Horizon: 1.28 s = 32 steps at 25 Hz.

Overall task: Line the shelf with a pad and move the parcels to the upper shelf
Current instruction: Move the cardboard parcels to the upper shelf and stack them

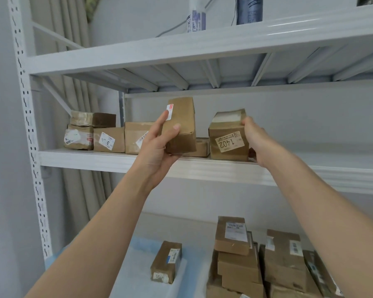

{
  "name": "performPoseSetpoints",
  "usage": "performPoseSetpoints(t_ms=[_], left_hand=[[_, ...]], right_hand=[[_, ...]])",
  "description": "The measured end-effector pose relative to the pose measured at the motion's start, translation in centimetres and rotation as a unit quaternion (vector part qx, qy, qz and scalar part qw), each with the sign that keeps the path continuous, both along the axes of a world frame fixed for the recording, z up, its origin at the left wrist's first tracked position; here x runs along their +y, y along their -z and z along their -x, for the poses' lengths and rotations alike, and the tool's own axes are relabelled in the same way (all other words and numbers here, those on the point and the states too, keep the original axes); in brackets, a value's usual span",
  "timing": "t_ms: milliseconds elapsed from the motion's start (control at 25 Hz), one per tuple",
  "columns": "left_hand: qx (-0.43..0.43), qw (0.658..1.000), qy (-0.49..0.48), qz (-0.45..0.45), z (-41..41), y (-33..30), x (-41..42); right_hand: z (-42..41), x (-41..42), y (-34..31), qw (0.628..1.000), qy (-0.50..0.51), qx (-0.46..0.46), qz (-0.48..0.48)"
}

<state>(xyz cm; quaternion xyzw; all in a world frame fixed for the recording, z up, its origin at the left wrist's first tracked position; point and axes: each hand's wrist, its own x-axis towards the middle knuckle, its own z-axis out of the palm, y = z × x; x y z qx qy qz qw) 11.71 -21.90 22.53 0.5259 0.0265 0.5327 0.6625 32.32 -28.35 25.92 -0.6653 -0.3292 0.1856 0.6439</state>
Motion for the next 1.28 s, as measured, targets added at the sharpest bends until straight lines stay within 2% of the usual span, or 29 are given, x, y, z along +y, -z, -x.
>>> performPoseSetpoints(t_ms=[280, 680, 760, 840, 920, 1000, 1120, 1280], left_hand=[[0.022, 0.999, 0.037, -0.016, -0.9, -0.2, 2.9], [0.041, 0.997, 0.057, -0.029, -0.8, -0.3, 4.2], [0.042, 0.997, 0.045, -0.035, -0.8, -0.6, 4.4], [0.044, 0.998, 0.024, -0.036, -1.2, -0.9, 4.3], [0.034, 0.999, 0.026, -0.028, -1.8, -1.4, 4.2], [0.018, 0.998, 0.053, -0.011, -2.3, -2.0, 4.3], [0.004, 0.998, 0.065, -0.024, -2.5, -2.3, 4.5], [0.016, 0.996, -0.013, -0.087, -1.7, -2.4, 5.3]], right_hand=[[-0.4, 2.2, -0.5, 0.998, 0.039, -0.020, -0.040], [0.0, 4.1, -0.2, 0.997, 0.037, 0.026, -0.062], [0.1, 3.9, 0.1, 0.993, 0.082, -0.029, -0.083], [0.6, 3.1, 0.2, 0.971, 0.125, -0.141, -0.147], [1.7, 2.5, -0.3, 0.943, 0.099, -0.235, -0.215], [2.4, 2.5, -0.8, 0.928, 0.054, -0.300, -0.215], [2.8, 2.7, -1.3, 0.932, 0.010, -0.317, -0.174], [2.8, 2.2, -1.7, 0.937, -0.006, -0.305, -0.172]])
